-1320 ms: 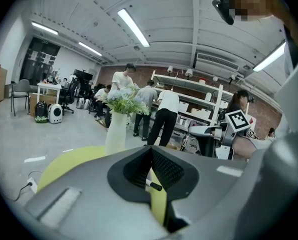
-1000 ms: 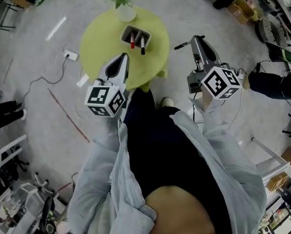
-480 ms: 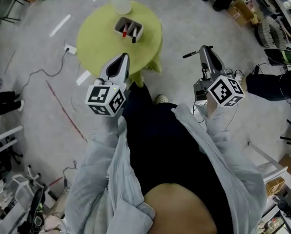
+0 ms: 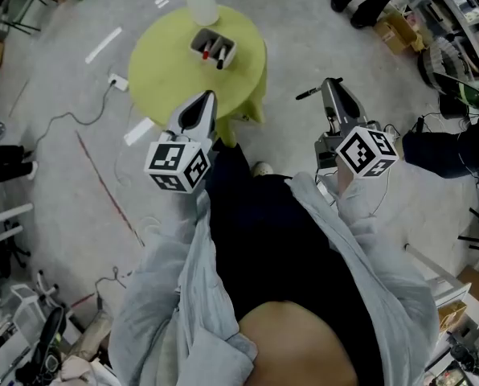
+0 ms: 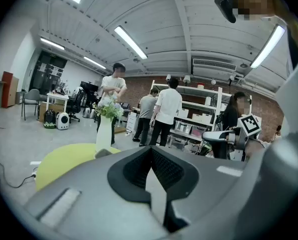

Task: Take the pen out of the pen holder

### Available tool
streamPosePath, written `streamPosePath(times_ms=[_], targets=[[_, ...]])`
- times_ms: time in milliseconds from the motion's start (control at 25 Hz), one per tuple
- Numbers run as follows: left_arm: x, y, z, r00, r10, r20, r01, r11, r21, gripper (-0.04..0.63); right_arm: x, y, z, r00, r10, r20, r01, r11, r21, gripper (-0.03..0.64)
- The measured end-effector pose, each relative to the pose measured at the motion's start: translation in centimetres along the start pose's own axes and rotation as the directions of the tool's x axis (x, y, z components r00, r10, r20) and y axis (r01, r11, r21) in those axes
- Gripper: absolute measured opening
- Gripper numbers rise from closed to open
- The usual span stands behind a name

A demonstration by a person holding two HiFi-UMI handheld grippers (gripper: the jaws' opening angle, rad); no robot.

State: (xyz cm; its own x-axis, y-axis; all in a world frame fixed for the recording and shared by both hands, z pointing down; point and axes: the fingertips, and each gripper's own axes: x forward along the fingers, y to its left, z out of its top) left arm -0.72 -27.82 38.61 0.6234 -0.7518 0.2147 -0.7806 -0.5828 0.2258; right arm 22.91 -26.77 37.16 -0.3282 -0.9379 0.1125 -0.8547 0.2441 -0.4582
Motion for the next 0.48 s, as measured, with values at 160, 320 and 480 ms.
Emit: streamPosePath(times_ms=[160,320,480], targets=[[-0.16,0.13,-0.27,1.0,0.009,0.002,-0.009,1.0,-0.005,0.017,0.03,0.21,-0.3,1.0,0.011,-0.007,-0.011,1.0,0.0,0.037],[0.04,0.18,-0.39,1.0,0.016,0.004,-0.016,1.0,-0.006,0.017,0.1,0.02,-0.32,1.0,0.017,-0.011,-0.017,1.0,0.001,0.037],[0.04,-0.05,-0.29,1.0,0.018,0.002,-0.018,1.0,-0.008,0.017,-0.14,-0.16,-0.08,1.0,0.013,-0.013,-0.013,1.0,0.001,0.037]])
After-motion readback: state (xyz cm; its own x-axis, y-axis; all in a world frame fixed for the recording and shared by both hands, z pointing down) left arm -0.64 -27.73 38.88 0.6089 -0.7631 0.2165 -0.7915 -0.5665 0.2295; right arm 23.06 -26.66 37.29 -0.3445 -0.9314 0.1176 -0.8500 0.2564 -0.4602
